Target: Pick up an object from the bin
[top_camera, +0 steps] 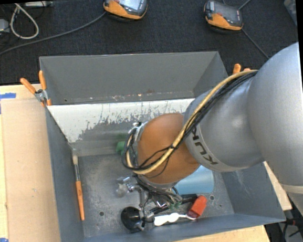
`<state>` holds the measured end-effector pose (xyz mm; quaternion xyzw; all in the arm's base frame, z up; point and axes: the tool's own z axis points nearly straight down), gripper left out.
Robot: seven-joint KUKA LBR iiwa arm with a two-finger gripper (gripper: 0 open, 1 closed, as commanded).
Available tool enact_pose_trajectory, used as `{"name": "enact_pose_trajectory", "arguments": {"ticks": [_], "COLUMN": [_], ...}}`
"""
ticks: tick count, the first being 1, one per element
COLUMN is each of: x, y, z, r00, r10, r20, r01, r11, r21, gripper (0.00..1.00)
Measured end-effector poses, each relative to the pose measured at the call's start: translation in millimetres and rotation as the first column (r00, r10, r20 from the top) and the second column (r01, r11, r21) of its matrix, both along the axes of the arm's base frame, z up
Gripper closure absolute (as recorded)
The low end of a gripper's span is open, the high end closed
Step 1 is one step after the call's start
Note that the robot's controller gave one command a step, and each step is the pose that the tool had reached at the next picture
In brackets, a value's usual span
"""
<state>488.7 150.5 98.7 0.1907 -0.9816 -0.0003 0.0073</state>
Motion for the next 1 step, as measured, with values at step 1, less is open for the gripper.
{"name": "enact_pose_trajectory", "arguments": {"ticks": [1], "x": [-7.5], "y": [1.5], "z": [-27.6], "r00": [0.982], "r10": [-0.188], "r20": [0.025], "r01": [0.188], "r11": [0.982], "r21": [0.007], "gripper": [0.0]}}
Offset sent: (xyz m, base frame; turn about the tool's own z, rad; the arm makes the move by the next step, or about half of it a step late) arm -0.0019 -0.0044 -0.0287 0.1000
